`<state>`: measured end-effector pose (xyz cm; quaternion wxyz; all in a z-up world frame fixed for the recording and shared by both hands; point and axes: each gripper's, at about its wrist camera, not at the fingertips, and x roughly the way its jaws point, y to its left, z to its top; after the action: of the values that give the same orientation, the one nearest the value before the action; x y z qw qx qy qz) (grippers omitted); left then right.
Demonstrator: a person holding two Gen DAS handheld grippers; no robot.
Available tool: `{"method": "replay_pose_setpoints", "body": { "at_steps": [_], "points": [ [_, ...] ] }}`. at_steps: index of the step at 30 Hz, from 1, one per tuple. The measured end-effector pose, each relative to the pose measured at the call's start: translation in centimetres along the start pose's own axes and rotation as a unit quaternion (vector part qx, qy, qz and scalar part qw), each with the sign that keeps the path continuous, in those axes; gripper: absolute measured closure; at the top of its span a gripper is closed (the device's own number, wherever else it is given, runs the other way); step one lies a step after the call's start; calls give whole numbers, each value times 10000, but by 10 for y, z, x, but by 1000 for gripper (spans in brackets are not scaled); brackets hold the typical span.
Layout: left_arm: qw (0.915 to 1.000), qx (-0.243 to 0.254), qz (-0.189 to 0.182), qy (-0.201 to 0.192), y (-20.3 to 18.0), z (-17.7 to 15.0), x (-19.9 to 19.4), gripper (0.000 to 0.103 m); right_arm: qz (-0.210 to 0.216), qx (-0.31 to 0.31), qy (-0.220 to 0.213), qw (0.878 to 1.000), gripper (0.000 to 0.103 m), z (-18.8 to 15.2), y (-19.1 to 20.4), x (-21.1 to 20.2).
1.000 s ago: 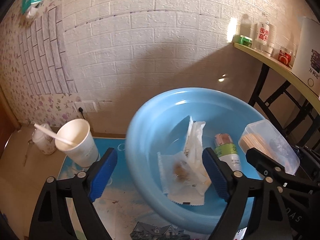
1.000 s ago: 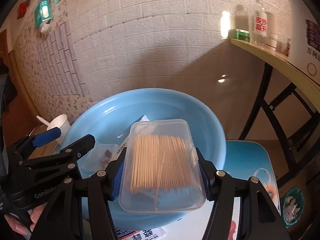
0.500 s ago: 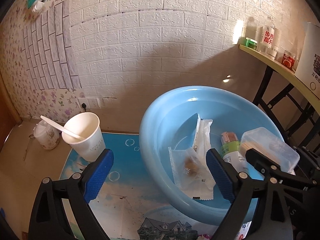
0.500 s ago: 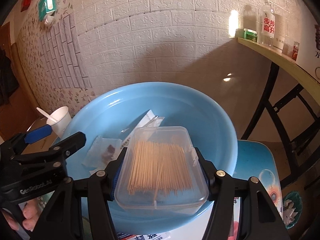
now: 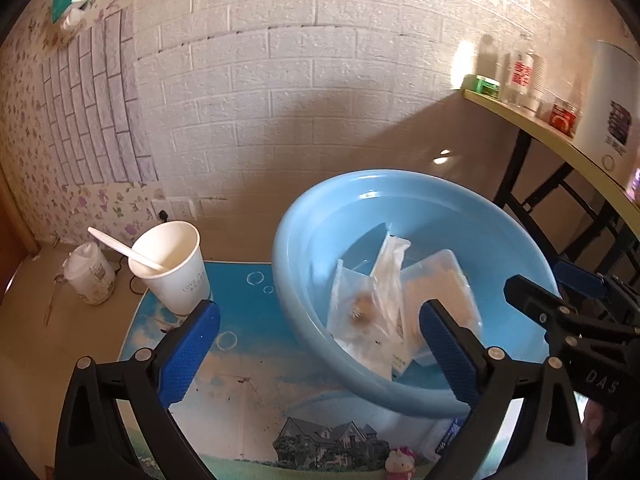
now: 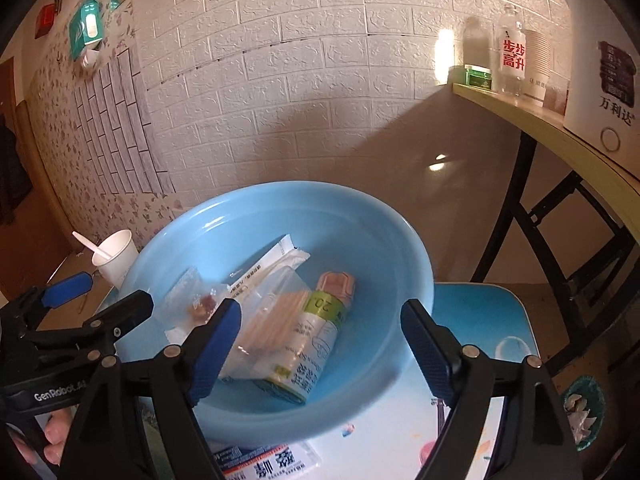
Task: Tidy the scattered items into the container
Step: 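Open the right gripper to drop the toothpick box into the basin, then withdraw both grippers from the basin back over the table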
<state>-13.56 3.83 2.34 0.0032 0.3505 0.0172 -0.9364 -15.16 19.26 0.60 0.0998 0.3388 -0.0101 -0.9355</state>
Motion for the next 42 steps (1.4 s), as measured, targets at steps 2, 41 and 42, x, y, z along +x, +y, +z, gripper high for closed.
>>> {"method": "replay_pose_setpoints", "body": {
  "at_steps": [2, 41, 42],
  "points": [
    [9999, 80, 24, -65, -2, -3, -7, 0, 2, 32, -41, 10000, 19, -2, -2, -7],
    [9999, 0, -14, -166, -10, -76, -71, 0, -115, 530, -83, 9985, 19, -90, -13, -88],
    [9999, -27, -21, -135, -9, -77, -70, 0, -105, 519, -70, 9986, 19, -90, -12, -87]
  ]
}}
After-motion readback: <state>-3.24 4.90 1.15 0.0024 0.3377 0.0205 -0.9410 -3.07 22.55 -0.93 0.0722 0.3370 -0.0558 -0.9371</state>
